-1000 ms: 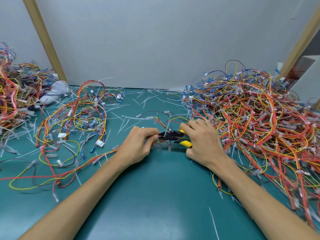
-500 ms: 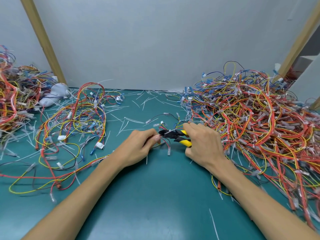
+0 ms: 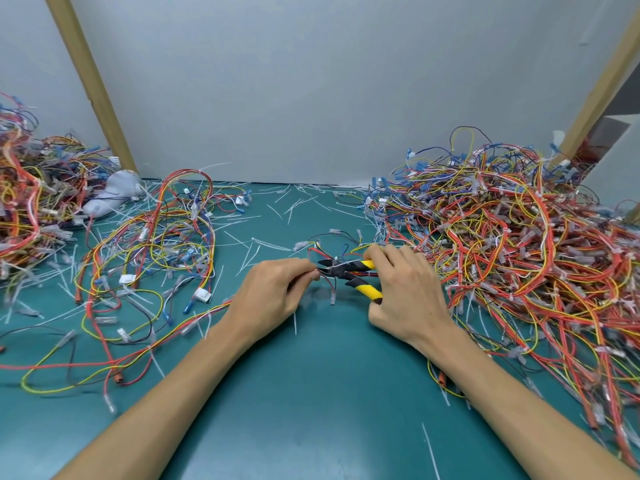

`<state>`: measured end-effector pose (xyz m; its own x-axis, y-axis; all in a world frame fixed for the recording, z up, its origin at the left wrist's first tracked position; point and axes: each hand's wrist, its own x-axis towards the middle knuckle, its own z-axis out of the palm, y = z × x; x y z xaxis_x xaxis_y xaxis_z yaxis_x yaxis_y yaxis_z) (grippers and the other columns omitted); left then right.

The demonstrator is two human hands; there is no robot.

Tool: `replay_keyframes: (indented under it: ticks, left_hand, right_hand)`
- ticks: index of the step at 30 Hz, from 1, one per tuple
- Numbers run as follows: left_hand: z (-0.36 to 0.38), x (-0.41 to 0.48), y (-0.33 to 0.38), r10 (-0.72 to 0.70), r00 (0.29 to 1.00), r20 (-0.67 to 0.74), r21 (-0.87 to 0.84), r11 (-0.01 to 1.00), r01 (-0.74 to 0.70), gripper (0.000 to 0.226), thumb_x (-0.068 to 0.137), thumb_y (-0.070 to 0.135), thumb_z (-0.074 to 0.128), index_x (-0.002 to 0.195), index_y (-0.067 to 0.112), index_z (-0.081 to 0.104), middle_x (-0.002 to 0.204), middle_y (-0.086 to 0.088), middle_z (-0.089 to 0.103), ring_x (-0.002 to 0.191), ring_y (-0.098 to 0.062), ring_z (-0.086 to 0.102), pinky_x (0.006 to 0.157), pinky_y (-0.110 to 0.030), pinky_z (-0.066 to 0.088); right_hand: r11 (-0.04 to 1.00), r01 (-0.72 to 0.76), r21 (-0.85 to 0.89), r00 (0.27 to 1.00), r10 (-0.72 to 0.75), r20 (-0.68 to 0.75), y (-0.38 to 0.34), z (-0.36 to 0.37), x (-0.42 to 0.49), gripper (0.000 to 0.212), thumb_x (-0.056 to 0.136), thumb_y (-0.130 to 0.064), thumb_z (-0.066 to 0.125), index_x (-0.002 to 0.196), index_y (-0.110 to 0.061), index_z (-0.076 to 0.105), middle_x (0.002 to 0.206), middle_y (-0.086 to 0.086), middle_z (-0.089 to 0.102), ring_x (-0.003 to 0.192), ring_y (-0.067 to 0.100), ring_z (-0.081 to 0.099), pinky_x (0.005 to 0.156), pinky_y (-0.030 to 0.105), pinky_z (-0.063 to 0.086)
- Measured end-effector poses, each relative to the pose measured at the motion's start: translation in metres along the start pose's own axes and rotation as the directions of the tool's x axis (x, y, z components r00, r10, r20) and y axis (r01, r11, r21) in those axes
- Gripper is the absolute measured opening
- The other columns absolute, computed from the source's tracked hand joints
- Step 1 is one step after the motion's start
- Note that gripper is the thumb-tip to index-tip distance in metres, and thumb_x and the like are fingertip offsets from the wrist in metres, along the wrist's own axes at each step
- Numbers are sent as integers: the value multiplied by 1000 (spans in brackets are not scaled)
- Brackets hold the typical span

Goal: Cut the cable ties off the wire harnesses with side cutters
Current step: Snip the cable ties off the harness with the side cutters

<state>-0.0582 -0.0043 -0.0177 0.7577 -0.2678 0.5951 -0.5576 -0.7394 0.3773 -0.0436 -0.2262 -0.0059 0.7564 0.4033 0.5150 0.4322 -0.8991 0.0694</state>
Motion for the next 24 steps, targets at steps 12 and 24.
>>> replay_keyframes:
  ticks: [12,24]
  left_hand:
    - [-1,-1,4,114,991,-71,251,964,-93,33,98,30,44,92,10,71,71,-3,64,53,-30,51,50,-35,44]
    - [1,0,3,120,989,-90,252,963,-93,31,98,30,46,91,12,70,71,-2,64,53,-29,52,51,-33,43]
  right_hand:
    - [992,-34,123,988,14,154,0,-2,0,19,64,-29,44,76,-17,34,61,-4,35,60,34,39,50,33,26]
    - [986,-48,161,986,21,164,2,2,0,19,59,-24,45,68,-18,29,51,-1,31,54,34,35,45,29,17]
